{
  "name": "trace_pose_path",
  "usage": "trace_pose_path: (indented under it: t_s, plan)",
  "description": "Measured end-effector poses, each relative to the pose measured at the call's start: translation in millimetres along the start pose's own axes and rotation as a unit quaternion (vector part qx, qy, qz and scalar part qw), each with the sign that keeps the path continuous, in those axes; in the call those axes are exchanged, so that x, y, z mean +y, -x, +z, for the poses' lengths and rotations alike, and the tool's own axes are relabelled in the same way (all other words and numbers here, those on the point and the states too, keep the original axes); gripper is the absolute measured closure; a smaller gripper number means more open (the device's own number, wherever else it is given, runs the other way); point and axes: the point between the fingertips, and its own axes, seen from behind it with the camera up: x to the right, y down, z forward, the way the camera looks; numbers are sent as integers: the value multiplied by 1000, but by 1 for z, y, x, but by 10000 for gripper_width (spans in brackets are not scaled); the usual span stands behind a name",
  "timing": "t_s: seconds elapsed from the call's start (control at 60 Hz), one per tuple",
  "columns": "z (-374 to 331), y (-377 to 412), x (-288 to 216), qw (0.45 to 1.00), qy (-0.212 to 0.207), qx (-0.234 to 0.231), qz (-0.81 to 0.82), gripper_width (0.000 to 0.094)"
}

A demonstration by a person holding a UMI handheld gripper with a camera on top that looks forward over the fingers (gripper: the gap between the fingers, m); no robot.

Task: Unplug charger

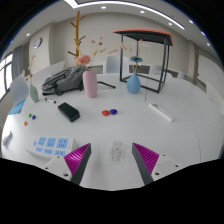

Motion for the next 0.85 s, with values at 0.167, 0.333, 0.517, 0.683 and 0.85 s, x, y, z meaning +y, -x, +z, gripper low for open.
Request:
trace_pose_path:
  t_s: [0.167,0.333,0.517,0.683,0.85]
  plan:
    - [-116,8,-12,1000,-10,7,-15,83]
    - [-250,30,-10,1000,-13,0,-24,86]
    - [-349,38,15,999,-6,26,-24,86]
    - [-392,44,33,998,-14,52,-22,86]
    - [-411,50,47,998,-8,63,-13,85]
